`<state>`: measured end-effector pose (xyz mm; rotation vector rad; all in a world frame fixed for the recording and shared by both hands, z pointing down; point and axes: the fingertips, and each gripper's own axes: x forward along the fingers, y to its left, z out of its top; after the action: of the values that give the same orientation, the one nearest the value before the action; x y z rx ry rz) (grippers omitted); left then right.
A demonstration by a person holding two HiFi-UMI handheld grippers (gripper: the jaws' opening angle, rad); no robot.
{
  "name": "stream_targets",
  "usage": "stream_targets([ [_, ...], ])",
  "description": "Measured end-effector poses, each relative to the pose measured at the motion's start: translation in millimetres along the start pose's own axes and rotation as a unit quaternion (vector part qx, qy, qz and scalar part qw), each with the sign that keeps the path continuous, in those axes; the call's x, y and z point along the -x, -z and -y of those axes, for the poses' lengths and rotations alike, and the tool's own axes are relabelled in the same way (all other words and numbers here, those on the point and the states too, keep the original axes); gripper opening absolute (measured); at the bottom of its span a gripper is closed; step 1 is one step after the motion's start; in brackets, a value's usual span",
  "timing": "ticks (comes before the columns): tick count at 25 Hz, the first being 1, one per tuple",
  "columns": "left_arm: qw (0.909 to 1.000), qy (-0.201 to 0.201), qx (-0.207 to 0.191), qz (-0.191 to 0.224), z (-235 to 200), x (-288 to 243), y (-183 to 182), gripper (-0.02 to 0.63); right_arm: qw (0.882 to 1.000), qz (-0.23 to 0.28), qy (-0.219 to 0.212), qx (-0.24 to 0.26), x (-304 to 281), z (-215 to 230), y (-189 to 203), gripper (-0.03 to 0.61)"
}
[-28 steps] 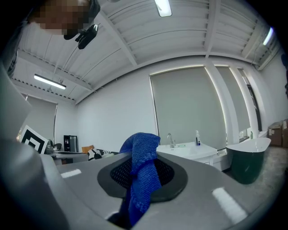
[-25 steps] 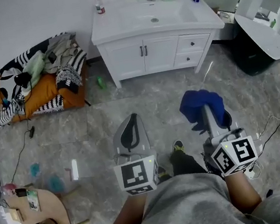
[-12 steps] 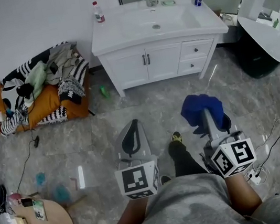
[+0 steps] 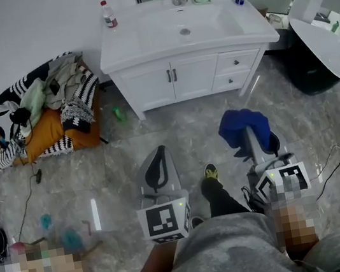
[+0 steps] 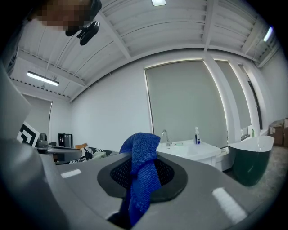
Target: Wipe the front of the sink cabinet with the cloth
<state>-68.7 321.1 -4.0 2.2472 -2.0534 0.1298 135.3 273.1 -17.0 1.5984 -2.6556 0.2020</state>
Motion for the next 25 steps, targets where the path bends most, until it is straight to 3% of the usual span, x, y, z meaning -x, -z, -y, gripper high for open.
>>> stream_targets([
  [25, 0.9992, -0.015, -0.002, -0.037, 12, -175, -22, 0.009, 0.999, -0.026, -0.03, -0.012, -152, 113, -18, 0.06],
])
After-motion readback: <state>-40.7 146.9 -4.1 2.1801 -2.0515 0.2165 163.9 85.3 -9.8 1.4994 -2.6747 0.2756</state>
